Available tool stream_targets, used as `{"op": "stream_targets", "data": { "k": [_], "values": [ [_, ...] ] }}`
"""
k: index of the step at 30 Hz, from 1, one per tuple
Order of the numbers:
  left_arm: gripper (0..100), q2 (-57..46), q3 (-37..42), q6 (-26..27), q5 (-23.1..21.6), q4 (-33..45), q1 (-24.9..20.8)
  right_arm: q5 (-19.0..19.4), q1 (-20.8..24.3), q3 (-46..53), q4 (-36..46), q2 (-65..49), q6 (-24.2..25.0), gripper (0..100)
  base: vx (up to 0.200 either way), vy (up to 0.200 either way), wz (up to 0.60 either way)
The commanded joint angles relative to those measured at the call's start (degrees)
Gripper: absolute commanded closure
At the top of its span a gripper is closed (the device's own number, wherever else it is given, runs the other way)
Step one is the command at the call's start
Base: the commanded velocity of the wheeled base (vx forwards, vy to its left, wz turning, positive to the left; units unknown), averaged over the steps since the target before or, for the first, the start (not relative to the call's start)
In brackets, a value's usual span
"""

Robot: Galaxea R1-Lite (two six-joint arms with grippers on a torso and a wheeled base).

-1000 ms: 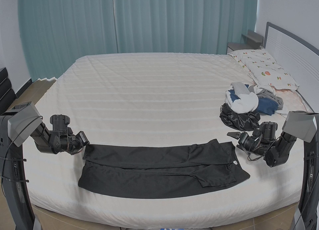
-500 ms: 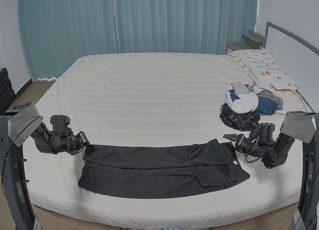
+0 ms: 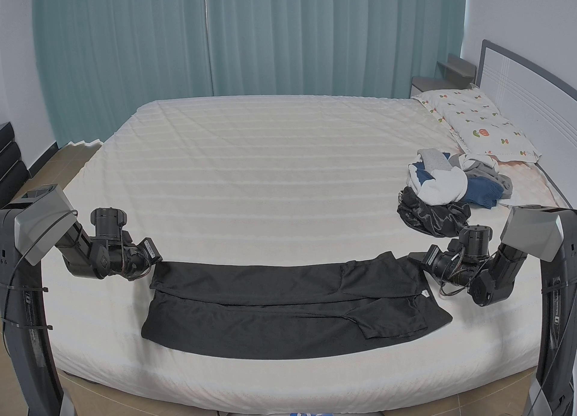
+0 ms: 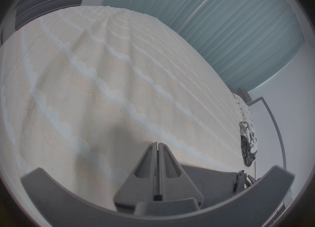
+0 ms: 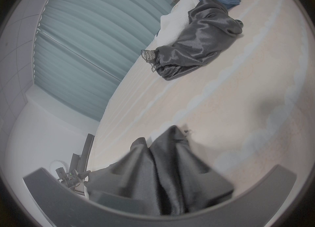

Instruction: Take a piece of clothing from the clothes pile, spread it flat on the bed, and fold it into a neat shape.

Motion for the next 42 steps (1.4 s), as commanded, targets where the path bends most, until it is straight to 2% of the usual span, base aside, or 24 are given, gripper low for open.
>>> {"op": "stream_targets", "data": {
  "k": [1, 11, 17, 38, 39, 42],
  "values": [
    [100, -0.01, 0.01, -0.03, -0.08, -0.03, 0.21, -1.02, -0.31, -1.3, -0.09, 1.06, -0.05, 100, 0.0, 0.0, 0.0],
    [100, -0.1, -0.08, -0.12, -0.08, -0.03, 0.74, -1.46, -1.45, -2.79, -0.7, 1.24, 0.57, 100, 0.0, 0.0, 0.0],
    [100, 0.16, -0.78, -0.12, -0.08, 0.41, 1.09, -4.19, -1.8, -4.64, -0.7, 1.59, 3.21, 100, 0.0, 0.0, 0.0],
    [100, 1.66, -1.49, -0.03, 0.01, 0.06, 1.09, -4.27, -1.45, -4.64, -0.7, 2.73, 3.12, 100, 0.0, 0.0, 0.0],
    [0, 1.66, -1.49, -0.03, 0.01, 0.06, 1.09, -4.27, -1.36, -4.64, -0.7, 2.82, 3.12, 0, 0.0, 0.0, 0.0],
    [0, 1.66, -1.49, -0.03, -0.08, -0.03, 1.0, -4.27, -1.18, -4.29, -0.97, 2.56, 3.21, 0, 0.0, 0.0, 0.0]
  ]
}}
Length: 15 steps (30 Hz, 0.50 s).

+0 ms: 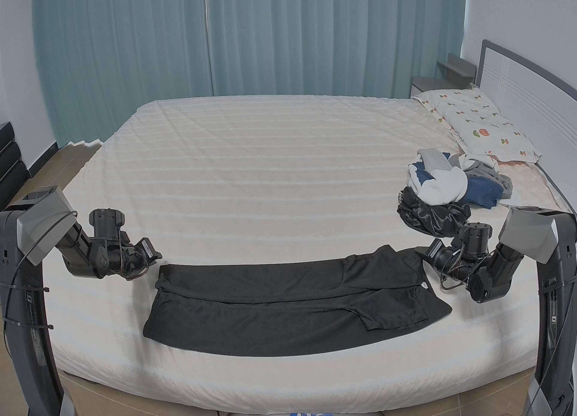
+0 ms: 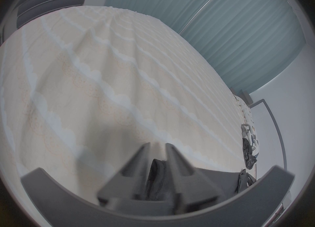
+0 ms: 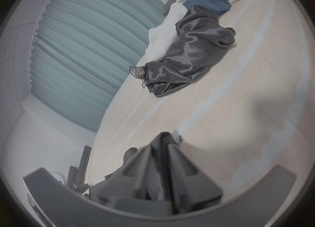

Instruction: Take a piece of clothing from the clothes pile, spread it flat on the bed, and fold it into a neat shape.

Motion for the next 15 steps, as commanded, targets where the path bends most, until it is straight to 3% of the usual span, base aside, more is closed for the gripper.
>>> {"op": "stream_targets", "data": {
  "k": [1, 10, 15],
  "values": [
    [0, 0.28, -0.02, -0.03, -0.12, -0.03, -0.04, 0.05, 0.17, 0.3, -0.18, -0.14, 0.02, 0, 0.0, 0.0, 0.0],
    [0, -5.7, 2.61, -0.91, -0.21, 1.64, -0.21, -0.03, -0.01, 6.27, -1.93, -7.08, 0.38, 0, 0.0, 0.0, 0.0],
    [0, -11.94, 4.37, -1.0, 1.9, 7.8, -4.43, -0.21, 1.14, 11.46, -1.85, -11.65, 0.38, 0, 0.0, 0.0, 0.0]
  ]
}}
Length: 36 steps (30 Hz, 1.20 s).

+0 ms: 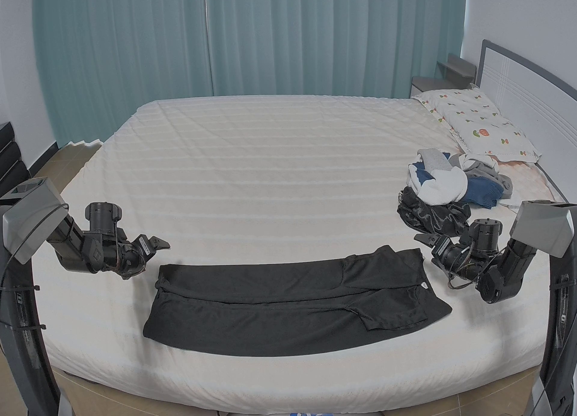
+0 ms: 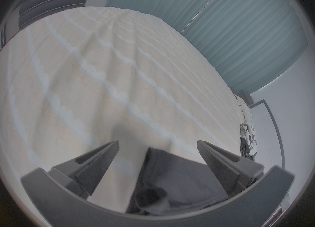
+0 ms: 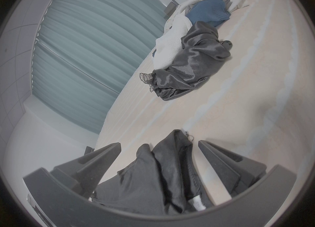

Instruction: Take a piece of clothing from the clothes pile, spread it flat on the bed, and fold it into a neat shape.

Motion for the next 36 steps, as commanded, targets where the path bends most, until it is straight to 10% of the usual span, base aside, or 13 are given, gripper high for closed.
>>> {"op": "stream_targets", "data": {
  "k": [1, 18, 35, 36],
  "values": [
    [0, -8.0, 1.92, -0.16, 2.03, 4.71, -3.95, -0.12, 1.16, 5.05, 0.03, -6.52, -0.04, 0, 0.0, 0.0, 0.0],
    [0, -5.8, 5.44, -6.31, 3.79, 5.41, -5.62, -0.12, 3.71, 9.97, 1.0, -8.9, -0.3, 0, -0.071, 0.0, 0.0],
    [0, 0.26, -1.24, -10.79, 17.32, 5.5, -9.93, -1.71, 5.65, 9.97, 1.0, -8.28, -0.3, 0, 0.0, 0.0, 0.0],
    [100, 0.35, -1.15, -10.7, 17.59, 5.5, -10.01, -1.79, 5.65, 9.97, 0.91, -8.28, -0.39, 0, 0.0, 0.0, 0.0]
  ]
}}
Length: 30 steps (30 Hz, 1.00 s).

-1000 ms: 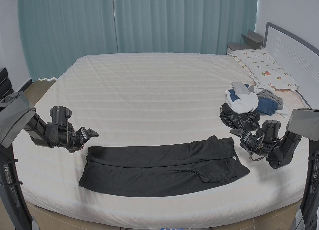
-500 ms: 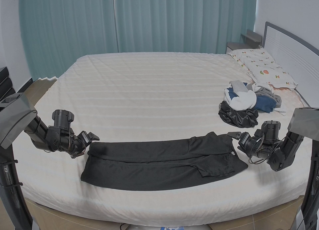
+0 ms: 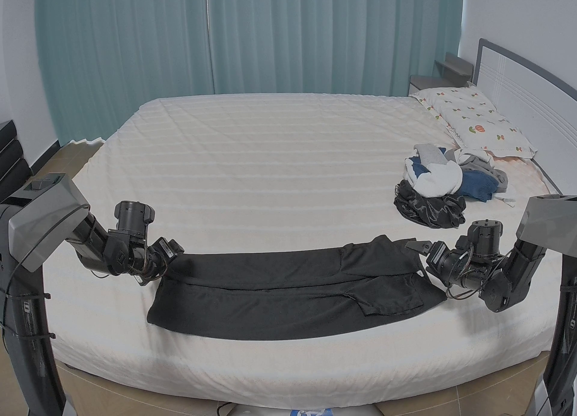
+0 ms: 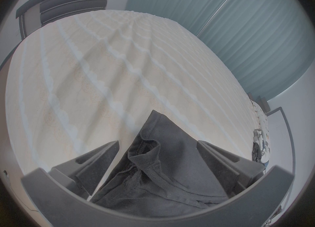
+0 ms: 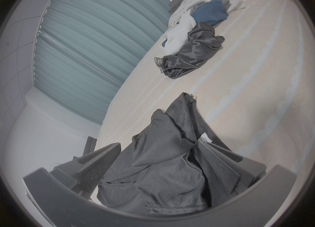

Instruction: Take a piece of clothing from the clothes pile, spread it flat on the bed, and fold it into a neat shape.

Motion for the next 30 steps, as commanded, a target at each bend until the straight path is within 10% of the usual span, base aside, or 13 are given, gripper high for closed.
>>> {"op": "stream_targets", "data": {
  "k": [1, 30],
  "values": [
    [100, 1.65, -0.54, 0.04, 0.74, 0.02, -0.86, -0.14, 0.42, 0.09, 0.02, 0.23, -0.02, 0, 0.0, 0.0, 0.0],
    [100, -1.51, -0.01, -3.48, 4.87, -3.68, -0.68, -10.07, 7.98, -8.7, 17.69, -0.04, 9.38, 0, 0.0, 0.0, 0.0]
  ]
}}
